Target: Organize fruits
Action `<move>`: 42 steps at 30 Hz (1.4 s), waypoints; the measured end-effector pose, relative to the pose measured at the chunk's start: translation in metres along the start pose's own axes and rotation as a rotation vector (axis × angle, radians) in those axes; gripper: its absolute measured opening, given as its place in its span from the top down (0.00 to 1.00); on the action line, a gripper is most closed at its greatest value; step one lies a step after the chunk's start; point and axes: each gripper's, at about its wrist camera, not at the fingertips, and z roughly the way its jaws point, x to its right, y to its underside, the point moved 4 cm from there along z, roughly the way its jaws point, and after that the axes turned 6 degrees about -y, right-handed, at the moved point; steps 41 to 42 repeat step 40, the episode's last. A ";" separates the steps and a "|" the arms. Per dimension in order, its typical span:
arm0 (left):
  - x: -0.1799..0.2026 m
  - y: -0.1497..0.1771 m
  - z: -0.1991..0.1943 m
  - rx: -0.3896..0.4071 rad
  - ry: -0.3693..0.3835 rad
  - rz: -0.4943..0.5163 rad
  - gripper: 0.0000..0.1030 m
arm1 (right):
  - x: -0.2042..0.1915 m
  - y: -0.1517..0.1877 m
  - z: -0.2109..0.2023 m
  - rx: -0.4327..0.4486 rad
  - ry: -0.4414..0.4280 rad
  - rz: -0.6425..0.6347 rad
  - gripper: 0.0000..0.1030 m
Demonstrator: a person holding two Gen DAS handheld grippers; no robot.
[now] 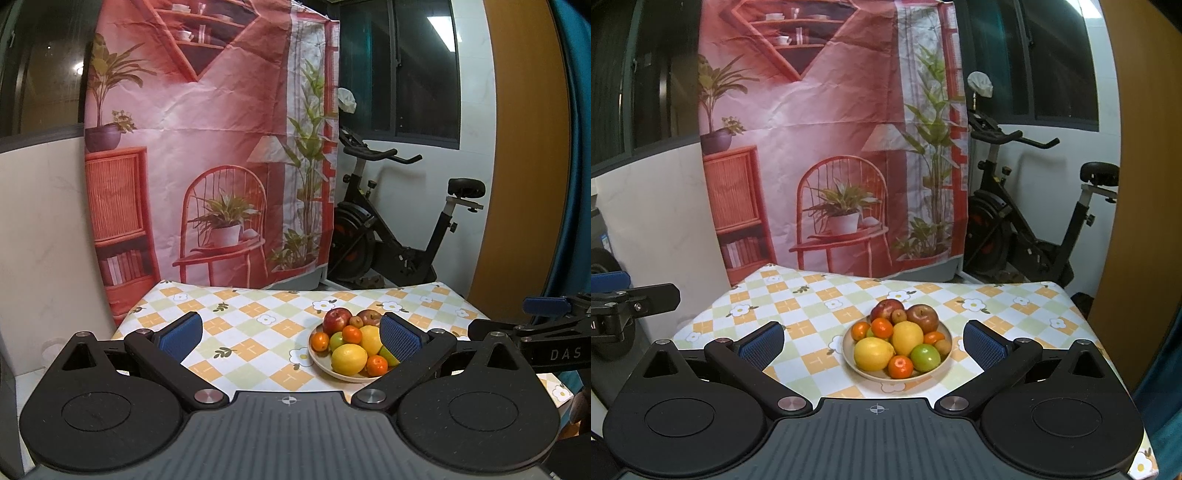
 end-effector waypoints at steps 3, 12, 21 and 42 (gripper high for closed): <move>0.000 0.000 0.001 -0.003 0.002 -0.005 0.00 | 0.000 0.000 0.000 0.000 0.000 0.001 0.00; 0.000 0.001 0.002 -0.006 0.005 -0.009 0.00 | -0.001 0.000 0.000 -0.001 0.000 0.000 0.00; 0.000 0.001 0.002 -0.006 0.005 -0.010 0.00 | -0.001 0.000 0.000 -0.001 0.000 -0.001 0.00; 0.003 0.004 0.003 -0.012 0.007 -0.017 0.00 | -0.002 0.000 0.000 -0.002 0.001 -0.001 0.00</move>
